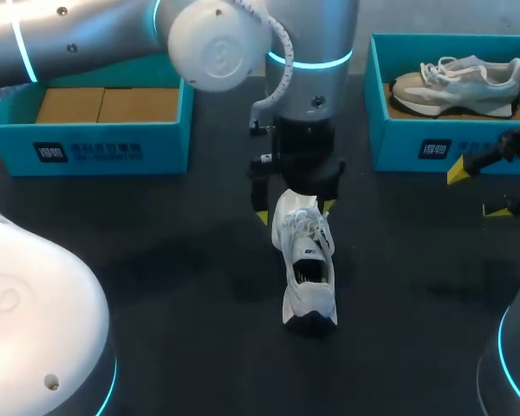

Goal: Take the shoe out of the shoebox, open the shoe tongue, remove and reinsert the insole, then place the shoe into the shoebox

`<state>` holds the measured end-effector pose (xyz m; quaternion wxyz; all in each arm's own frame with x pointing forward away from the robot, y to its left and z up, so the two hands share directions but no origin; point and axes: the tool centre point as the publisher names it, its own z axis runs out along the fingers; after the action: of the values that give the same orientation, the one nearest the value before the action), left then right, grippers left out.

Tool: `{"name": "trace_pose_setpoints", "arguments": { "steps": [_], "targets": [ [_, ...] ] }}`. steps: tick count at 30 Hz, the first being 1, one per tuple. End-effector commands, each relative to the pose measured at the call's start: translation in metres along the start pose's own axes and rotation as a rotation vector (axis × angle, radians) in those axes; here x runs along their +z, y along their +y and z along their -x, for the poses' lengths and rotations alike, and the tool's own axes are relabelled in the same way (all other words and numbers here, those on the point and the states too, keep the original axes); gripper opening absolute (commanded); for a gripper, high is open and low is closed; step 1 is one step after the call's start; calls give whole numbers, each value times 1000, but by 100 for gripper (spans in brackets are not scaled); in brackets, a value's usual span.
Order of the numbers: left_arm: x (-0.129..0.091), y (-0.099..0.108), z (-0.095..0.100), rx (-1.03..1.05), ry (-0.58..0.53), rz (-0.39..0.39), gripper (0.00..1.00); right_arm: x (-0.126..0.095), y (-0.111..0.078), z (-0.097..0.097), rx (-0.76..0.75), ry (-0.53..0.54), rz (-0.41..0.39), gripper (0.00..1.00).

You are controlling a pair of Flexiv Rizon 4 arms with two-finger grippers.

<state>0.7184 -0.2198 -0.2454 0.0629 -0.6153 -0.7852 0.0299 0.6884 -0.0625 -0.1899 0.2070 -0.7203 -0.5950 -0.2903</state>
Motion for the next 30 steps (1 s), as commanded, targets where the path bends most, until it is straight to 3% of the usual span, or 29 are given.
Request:
{"name": "trace_pose_setpoints", "arguments": {
  "steps": [1,5,8,12,13,15,18,30],
  "targets": [
    [4,-10,-6,-47,-32,-33,100,1,0,-1,1,-4,1,100],
    [7,-35,-12,-294,-92,-44,100,1,0,-1,1,-4,1,100],
    [10,-48,-6,-656,-93,-36,100,1,0,-1,1,-4,1,100],
    [13,-53,-7,-975,-83,-136,100,1,0,-1,1,-4,1,100],
    [13,-53,-9,-1052,-114,-123,100,1,0,-1,1,-4,1,100],
    [15,-53,-13,-1121,-105,-203,100,1,0,-1,1,-4,1,100],
    [20,-52,-16,-1203,-109,-248,100,1,0,-1,1,-4,1,100],
    [47,-68,-16,-1324,-126,-316,100,1,0,-1,1,-4,1,100]
  ]
}}
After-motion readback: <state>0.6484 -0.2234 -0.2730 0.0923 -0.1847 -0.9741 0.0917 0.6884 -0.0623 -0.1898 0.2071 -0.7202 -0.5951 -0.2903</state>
